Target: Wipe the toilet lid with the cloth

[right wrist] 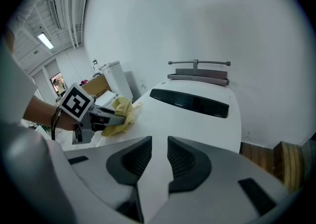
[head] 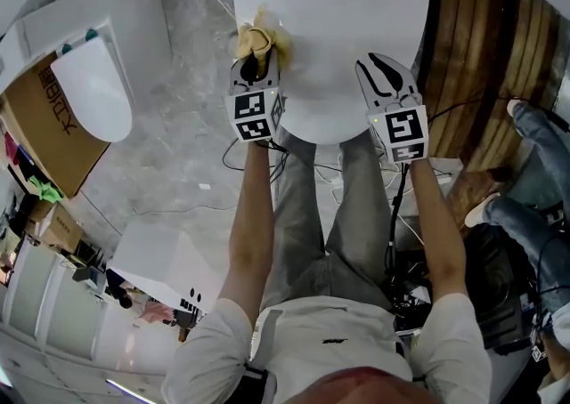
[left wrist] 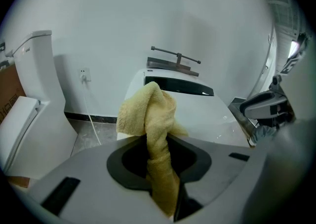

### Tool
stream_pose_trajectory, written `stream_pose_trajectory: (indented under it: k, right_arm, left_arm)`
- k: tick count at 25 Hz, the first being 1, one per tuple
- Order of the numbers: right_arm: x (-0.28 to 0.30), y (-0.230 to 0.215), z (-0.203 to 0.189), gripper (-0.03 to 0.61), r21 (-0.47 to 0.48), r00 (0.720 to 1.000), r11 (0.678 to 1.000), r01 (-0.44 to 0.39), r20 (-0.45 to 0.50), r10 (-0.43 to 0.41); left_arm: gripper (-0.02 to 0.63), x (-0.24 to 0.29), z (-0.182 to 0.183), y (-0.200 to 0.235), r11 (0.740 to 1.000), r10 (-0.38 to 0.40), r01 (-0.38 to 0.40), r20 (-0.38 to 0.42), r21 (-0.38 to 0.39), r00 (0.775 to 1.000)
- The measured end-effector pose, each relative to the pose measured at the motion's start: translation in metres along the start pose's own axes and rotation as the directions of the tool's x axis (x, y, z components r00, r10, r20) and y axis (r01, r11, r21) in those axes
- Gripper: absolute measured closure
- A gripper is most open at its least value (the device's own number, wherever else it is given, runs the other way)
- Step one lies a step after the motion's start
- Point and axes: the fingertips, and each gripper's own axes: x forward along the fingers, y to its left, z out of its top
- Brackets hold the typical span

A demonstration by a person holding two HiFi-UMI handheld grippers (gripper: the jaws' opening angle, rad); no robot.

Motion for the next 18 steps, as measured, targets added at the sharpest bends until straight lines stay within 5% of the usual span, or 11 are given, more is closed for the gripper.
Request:
stream_pose_trajectory:
  k: [18]
  right_arm:
    - [-0.046, -0.055, -0.047, 0.465, 0.047, 1.000, 0.998, 0.031, 0.005, -0.031]
  left_arm:
    - [0.509, 0.016, -0.006, -0.100, 0.996, -0.041, 0.041, -0.004, 0.082, 0.999]
